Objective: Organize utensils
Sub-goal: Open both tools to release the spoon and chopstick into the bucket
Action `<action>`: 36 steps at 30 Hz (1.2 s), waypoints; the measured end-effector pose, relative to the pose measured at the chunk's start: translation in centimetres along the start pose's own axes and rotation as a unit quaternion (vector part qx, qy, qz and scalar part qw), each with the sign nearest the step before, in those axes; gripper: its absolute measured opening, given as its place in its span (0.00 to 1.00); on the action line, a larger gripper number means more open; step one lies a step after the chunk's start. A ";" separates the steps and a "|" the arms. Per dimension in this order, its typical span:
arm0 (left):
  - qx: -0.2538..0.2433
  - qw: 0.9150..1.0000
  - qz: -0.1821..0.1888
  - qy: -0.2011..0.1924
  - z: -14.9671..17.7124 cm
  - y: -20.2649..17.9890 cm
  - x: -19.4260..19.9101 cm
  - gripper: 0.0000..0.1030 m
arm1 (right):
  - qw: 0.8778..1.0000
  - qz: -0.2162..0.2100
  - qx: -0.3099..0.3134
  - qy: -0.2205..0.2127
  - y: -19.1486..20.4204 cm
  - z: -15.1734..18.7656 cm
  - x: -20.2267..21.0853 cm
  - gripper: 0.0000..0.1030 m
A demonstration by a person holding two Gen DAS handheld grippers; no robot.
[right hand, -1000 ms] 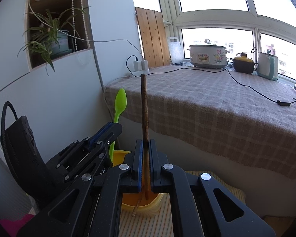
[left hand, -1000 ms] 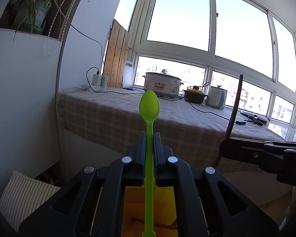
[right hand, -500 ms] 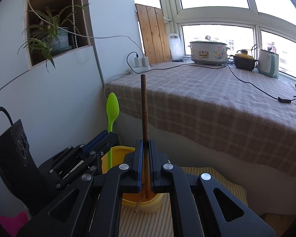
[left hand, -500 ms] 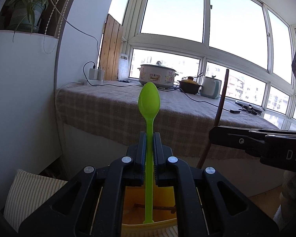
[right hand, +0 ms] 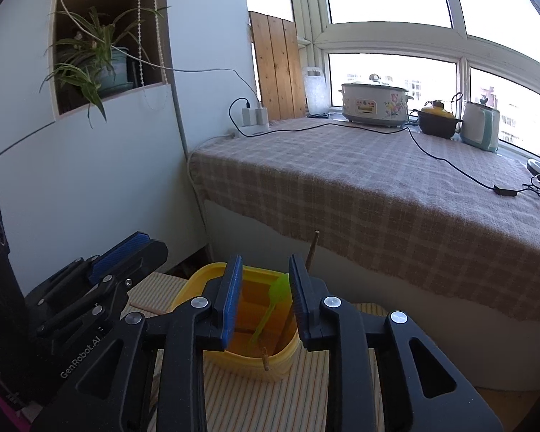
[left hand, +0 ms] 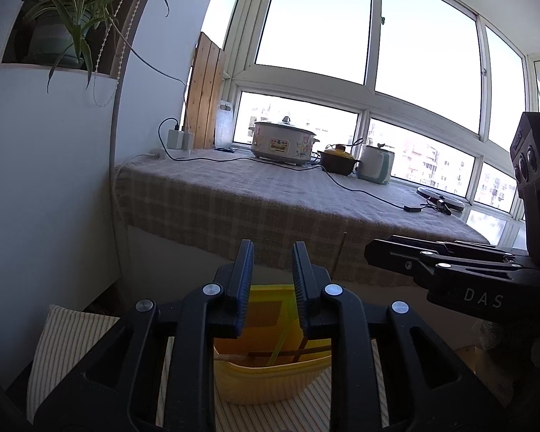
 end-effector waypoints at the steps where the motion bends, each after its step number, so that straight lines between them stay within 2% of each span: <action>1: 0.001 1.000 0.000 -0.001 -0.2 0.2 0.5 0.20 | 1.000 0.001 0.003 -0.002 0.2 0.0 0.3 0.25; 4: 0.006 1.000 -0.001 0.002 -0.7 1.3 2.1 0.20 | 1.000 0.004 0.014 -0.006 1.2 0.1 1.2 0.25; 6: 0.007 1.000 -0.004 0.006 -0.9 2.1 3.1 0.34 | 1.000 0.003 0.020 -0.009 2.0 0.2 1.7 0.25; 8: 0.001 1.000 -0.018 0.010 -1.0 3.0 4.1 0.40 | 1.000 -0.001 0.025 -0.010 2.8 0.4 2.2 0.27; 12: -0.017 0.999 -0.036 0.033 -0.3 4.9 5.8 0.40 | 0.999 -0.012 0.039 -0.004 4.6 1.3 2.6 0.30; 19: -0.024 0.993 -0.033 0.115 3.4 7.5 6.7 0.40 | 0.998 -0.042 0.050 0.025 7.2 4.0 1.9 0.30; 25: -0.026 0.986 -0.029 0.161 6.7 9.0 7.0 0.40 | 0.995 -0.056 0.057 0.057 8.5 6.6 0.6 0.31; 27: -0.018 0.983 -0.028 0.178 7.8 9.6 7.0 0.40 | 0.994 -0.059 0.056 0.066 8.8 7.5 0.3 0.32; 29: -0.017 0.980 -0.028 0.195 8.8 10.3 6.9 0.40 | 0.994 -0.067 0.050 0.076 9.0 8.4 -0.1 0.43; 30: -0.018 0.978 -0.029 0.203 9.3 10.5 6.8 0.40 | 0.993 -0.069 0.046 0.080 9.0 8.8 -0.3 0.46; 36: -0.023 0.963 -0.017 0.267 12.7 11.7 6.0 0.40 | 0.988 -0.084 0.037 0.122 9.5 11.5 -1.8 0.46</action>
Point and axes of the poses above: each gripper's, at about its wrist camera, not at the fingertips, and x roughly against the way its jaws point, y to its left, z to its underside, the point moved 9 cm from there along -x, roughly the way its jaws point, and after that the axes turned 14 degrees about -z, right-handed, at the moved point
